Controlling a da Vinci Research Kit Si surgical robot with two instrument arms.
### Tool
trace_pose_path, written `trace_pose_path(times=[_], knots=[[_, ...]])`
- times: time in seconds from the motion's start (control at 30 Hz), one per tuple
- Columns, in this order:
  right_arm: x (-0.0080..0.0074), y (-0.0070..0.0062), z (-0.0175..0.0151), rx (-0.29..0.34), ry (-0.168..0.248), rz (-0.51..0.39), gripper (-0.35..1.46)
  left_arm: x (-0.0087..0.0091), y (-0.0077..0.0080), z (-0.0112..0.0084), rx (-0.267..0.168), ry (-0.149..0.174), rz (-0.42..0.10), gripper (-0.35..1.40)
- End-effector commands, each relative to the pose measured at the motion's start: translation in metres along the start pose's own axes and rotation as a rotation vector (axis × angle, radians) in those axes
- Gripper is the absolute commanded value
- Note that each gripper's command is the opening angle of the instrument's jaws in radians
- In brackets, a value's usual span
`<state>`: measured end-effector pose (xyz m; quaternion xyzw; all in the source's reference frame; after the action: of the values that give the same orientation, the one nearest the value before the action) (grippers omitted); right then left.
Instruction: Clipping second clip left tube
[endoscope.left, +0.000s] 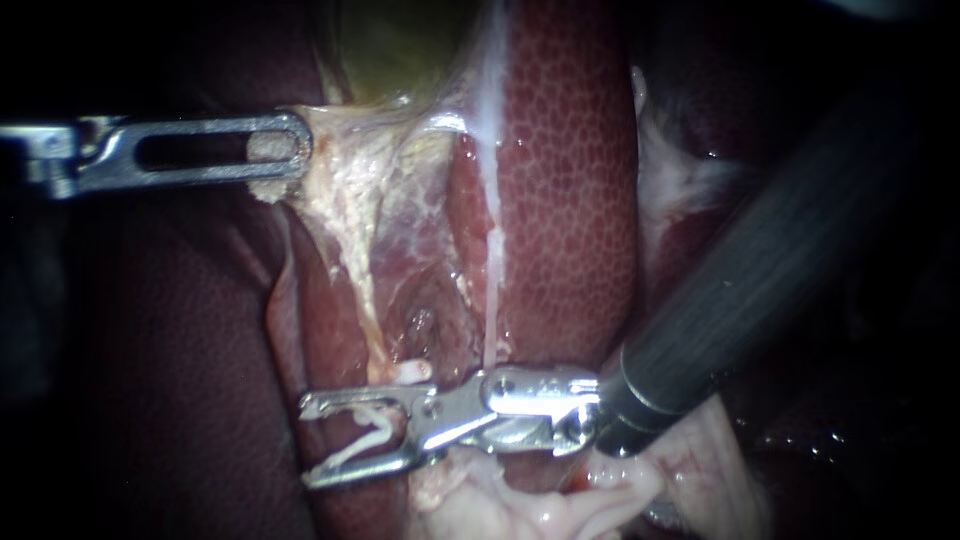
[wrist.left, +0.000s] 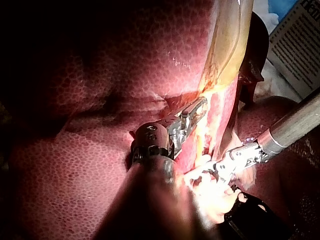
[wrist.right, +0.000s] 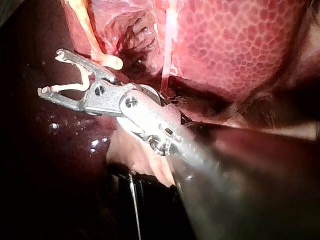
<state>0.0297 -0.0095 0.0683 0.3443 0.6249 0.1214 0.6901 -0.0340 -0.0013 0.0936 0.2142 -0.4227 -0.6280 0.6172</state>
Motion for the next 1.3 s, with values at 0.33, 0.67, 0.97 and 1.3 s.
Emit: trace_pose_path(times=[0.33, 0.67, 0.97, 1.3], knots=[[0.0000, -0.0002, -0.0003, 0.003, 0.000, 0.006, 0.46, 0.0000, 0.0000, -0.0001, 0.000, 0.000, 0.000, -0.35], [0.0011, -0.0006, -0.0024, 0.012, -0.002, 0.014, 0.48, 0.0000, 0.0001, -0.0002, 0.001, 0.001, 0.000, -0.35], [0.0029, -0.0010, -0.0048, 0.013, 0.004, 0.026, 0.48, -0.0001, 0.0001, -0.0003, 0.001, 0.001, 0.000, -0.35], [0.0058, -0.0011, -0.0087, -0.008, 0.015, 0.029, 0.49, -0.0001, 0.0001, -0.0003, 0.001, 0.001, 0.000, -0.35]])
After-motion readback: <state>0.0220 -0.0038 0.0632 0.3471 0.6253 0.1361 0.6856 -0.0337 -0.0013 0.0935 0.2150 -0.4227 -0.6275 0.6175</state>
